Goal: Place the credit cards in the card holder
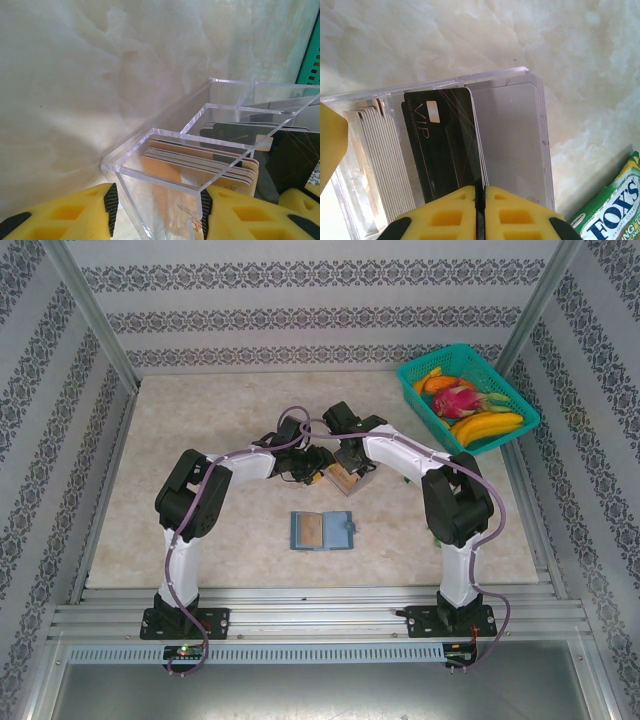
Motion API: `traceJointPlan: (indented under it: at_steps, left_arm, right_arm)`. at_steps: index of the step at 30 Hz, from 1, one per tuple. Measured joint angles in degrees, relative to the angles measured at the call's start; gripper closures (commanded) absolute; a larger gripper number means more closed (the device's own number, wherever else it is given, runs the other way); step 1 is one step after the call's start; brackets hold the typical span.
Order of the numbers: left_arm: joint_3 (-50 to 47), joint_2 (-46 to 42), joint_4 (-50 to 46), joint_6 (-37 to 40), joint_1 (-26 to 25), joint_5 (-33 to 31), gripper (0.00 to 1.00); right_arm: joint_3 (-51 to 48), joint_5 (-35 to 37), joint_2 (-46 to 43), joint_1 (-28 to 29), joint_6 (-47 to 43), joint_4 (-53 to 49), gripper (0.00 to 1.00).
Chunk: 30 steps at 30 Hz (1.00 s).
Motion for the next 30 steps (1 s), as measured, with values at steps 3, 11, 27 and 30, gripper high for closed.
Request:
traceJointPlan:
  at_steps: [3, 11, 27, 30]
  left_arm:
    - [0.0, 0.0, 0.0, 0.0, 0.0, 0.0, 0.51]
    - [0.0, 0.0, 0.0, 0.0, 0.0, 0.0, 0.51]
    - [-0.07, -3.74, -3.28, 3.82, -0.5, -2.05, 0.46]
    - [-2.38, -8.13, -3.1, 4.57, -0.5, -2.69, 0.43]
  right_arm:
    - [0.02, -0.09, -0.46, 0.0, 0.0, -0.04, 0.92]
    - [0.0, -1.27, -4.02, 0.0, 0.26, -1.01, 0.98]
    - [-9.38, -20.94, -22.88, -4.55, 14.14, 2.91, 1.0]
    - [-14.58, -26.05, -26.93, -6.32, 18.38, 6.6, 1.0]
